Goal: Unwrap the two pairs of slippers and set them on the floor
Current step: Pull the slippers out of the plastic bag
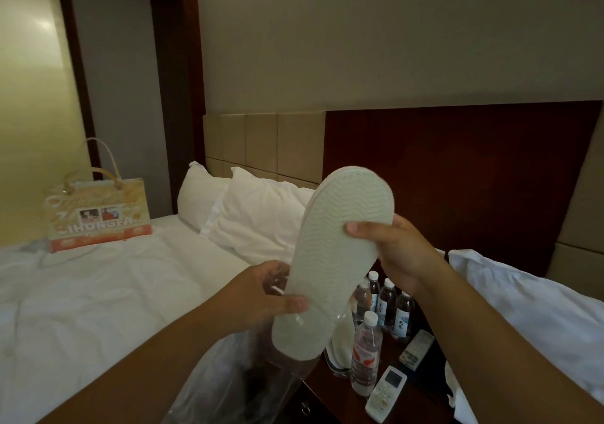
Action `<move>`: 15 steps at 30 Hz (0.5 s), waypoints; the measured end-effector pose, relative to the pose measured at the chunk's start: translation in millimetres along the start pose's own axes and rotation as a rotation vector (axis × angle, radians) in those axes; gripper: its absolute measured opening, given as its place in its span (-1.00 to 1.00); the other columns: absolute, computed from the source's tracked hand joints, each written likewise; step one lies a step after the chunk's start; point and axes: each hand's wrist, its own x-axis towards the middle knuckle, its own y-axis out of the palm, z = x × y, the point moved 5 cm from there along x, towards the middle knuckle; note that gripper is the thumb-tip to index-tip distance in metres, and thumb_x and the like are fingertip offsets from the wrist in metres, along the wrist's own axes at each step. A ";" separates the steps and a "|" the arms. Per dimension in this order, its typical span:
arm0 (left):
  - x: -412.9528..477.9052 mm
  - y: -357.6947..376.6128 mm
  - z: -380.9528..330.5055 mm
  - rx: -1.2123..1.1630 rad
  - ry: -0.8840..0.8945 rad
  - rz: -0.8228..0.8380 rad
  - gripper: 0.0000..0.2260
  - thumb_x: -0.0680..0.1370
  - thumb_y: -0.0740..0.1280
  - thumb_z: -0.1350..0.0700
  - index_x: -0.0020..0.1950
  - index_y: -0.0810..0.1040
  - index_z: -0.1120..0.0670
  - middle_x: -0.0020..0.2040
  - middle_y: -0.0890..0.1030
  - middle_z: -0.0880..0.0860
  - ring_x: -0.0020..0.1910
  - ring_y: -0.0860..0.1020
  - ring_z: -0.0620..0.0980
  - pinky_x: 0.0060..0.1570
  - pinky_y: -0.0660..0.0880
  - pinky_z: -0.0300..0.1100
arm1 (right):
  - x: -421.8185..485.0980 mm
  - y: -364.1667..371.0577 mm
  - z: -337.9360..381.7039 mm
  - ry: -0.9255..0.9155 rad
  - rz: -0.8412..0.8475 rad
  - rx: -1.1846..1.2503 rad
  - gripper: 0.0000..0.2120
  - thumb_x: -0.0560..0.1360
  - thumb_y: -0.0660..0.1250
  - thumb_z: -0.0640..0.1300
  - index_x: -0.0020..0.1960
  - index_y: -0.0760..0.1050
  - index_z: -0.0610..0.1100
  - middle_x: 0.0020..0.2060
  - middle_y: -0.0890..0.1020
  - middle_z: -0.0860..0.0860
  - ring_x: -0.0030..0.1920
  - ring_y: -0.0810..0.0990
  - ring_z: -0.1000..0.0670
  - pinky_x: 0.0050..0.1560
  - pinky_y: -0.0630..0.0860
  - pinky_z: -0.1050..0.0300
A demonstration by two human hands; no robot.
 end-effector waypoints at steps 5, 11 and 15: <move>-4.0 9.6 6.5 -0.026 -0.009 -0.042 -0.61 0.26 0.58 -0.14 0.04 0.61 -0.18 0.03 0.70 -0.07 -0.01 0.68 -0.07 0.01 0.62 -0.10 | 3.3 0.9 -6.7 0.056 -0.064 0.336 -0.49 0.37 0.52 -0.06 0.27 0.54 -0.15 0.17 0.65 -0.12 0.17 0.64 -0.14 0.05 0.61 -0.11; -0.4 4.2 1.1 -0.158 0.000 -0.121 -0.72 0.40 0.53 0.04 0.07 0.60 -0.03 0.01 0.71 0.02 -0.05 0.70 0.03 -0.15 0.63 -0.16 | 2.0 16.6 -27.3 0.108 0.027 0.079 -0.51 0.30 0.59 -0.06 0.21 0.58 -0.02 0.15 0.67 -0.03 0.14 0.65 -0.06 0.06 0.60 -0.08; -1.4 1.6 -2.2 -0.141 0.013 -0.122 -0.72 0.41 0.52 0.02 0.09 0.59 -0.05 0.02 0.71 0.01 -0.05 0.69 0.01 -0.15 0.62 -0.19 | 2.2 16.3 -35.5 0.152 0.027 0.048 -0.53 0.28 0.59 -0.11 0.17 0.61 -0.01 0.12 0.69 -0.01 0.12 0.66 -0.05 0.11 0.56 -0.09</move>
